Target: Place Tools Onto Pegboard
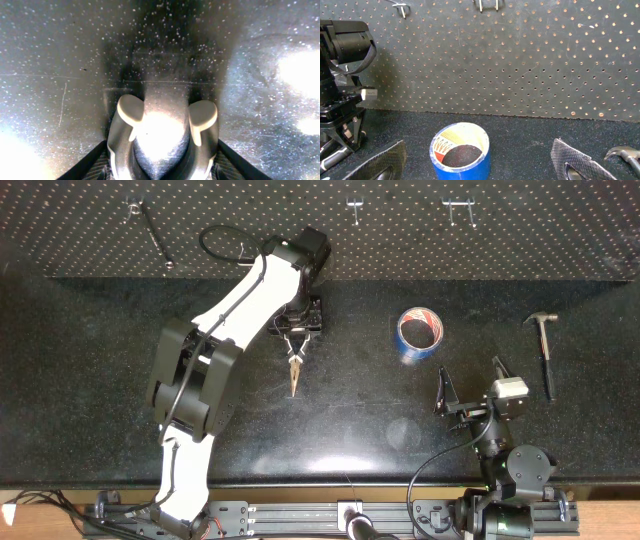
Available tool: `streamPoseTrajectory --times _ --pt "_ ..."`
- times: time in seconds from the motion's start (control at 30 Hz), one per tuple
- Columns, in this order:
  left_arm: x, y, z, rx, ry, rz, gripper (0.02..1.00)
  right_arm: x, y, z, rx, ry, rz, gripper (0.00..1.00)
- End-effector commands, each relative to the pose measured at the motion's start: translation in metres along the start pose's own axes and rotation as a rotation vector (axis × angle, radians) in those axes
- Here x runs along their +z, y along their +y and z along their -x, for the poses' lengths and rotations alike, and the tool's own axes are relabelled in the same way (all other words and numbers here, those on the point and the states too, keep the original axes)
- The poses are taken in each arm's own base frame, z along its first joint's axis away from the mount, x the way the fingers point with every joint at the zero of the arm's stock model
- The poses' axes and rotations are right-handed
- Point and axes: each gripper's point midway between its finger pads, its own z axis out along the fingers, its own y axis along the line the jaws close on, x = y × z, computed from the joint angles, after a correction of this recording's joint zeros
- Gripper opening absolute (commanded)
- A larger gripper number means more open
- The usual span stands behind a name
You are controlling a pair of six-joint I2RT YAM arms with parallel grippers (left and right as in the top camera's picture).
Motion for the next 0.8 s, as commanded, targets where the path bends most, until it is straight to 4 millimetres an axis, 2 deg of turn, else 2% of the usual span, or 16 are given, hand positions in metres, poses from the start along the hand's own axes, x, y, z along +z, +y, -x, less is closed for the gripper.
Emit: streamPoseTrajectory --times 0.03,0.17,0.2,0.23,0.47,0.5,0.6,0.63,0.67,0.73,0.8 --pt "0.009 -0.001 0.002 0.002 0.009 0.019 0.465 0.0 0.001 -0.001 0.007 -0.001 0.004 0.954" --pt "0.009 -0.001 0.002 0.002 0.009 0.019 0.209 0.0 0.001 -0.001 0.007 -0.001 0.004 0.954" --pt "0.009 -0.001 0.002 0.003 0.008 0.018 0.084 0.0 0.001 -0.001 0.007 -0.001 0.004 0.954" --pt "0.009 -0.001 0.002 0.003 0.007 0.017 0.029 0.0 0.001 -0.001 0.007 -0.001 0.004 0.954" --pt "0.007 0.0 0.001 0.003 0.01 0.019 0.029 0.0 0.0 -0.001 0.007 -0.001 0.004 0.954" --pt "-0.002 0.001 -0.003 0.003 0.009 0.02 0.027 0.0 0.001 -0.001 0.007 -0.001 0.004 0.954" --pt "-0.061 0.004 0.001 0.006 -0.124 -0.005 0.029 0.0 0.001 -0.001 0.007 -0.001 0.004 0.954" --pt "-0.075 0.008 0.0 0.006 -0.154 0.0 0.029 0.0 0.0 -0.001 0.007 -0.001 0.004 0.954" --pt "-0.1 0.015 -0.005 0.004 -0.209 0.009 0.029 0.0 0.0 -0.001 0.007 -0.001 0.004 0.954" --pt "-0.128 0.024 -0.011 0.0 -0.271 0.014 0.029 0.0 0.0 -0.001 0.007 -0.001 0.004 0.954" --pt "-0.165 0.04 -0.014 -0.022 -0.389 0.043 0.029 0.0 0.001 -0.001 0.007 -0.001 0.004 0.954"
